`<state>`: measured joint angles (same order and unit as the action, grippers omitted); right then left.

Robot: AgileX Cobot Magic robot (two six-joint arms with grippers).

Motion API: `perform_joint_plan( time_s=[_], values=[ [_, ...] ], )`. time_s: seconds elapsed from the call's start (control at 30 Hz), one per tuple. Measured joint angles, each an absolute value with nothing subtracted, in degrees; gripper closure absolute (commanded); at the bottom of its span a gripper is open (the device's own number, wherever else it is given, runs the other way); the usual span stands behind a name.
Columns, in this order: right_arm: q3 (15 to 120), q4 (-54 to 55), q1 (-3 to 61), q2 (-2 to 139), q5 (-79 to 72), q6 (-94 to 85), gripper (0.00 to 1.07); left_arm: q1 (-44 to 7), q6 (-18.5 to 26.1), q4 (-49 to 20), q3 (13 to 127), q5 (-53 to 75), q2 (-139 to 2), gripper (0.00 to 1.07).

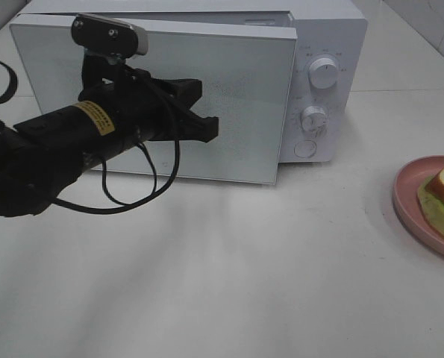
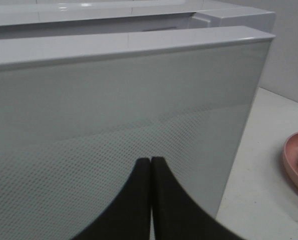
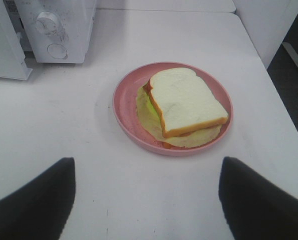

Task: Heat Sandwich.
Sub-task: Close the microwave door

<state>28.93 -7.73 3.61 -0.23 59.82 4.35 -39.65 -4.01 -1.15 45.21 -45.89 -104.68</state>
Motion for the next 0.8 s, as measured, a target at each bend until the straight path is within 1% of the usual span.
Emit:
perform_joint_plan(
  time_s=[0.2, 0.5, 0.73, 0.8],
  values=[
    [28.9, -7.7, 3.6, -0.2, 59.8, 4.4, 0.31, -40.6, -4.0, -1.5, 50.0, -45.4, -108.3, 1.07],
    [28.9, -7.7, 3.6, -0.2, 59.8, 4.4, 0.31, -40.6, -4.0, -2.5, 57.8, -39.1, -112.2, 1.07],
    [28.9, -7.7, 3.6, -0.2, 59.8, 4.4, 0.31, -40.6, -4.0, -2.8, 61.2, -38.4, -114.1, 1.07],
    [28.9, -7.7, 3.6, -0.2, 59.8, 4.4, 0.31, -40.9, -3.7, -2.5, 63.1, -36.3, -114.9, 1.07]
  ],
)
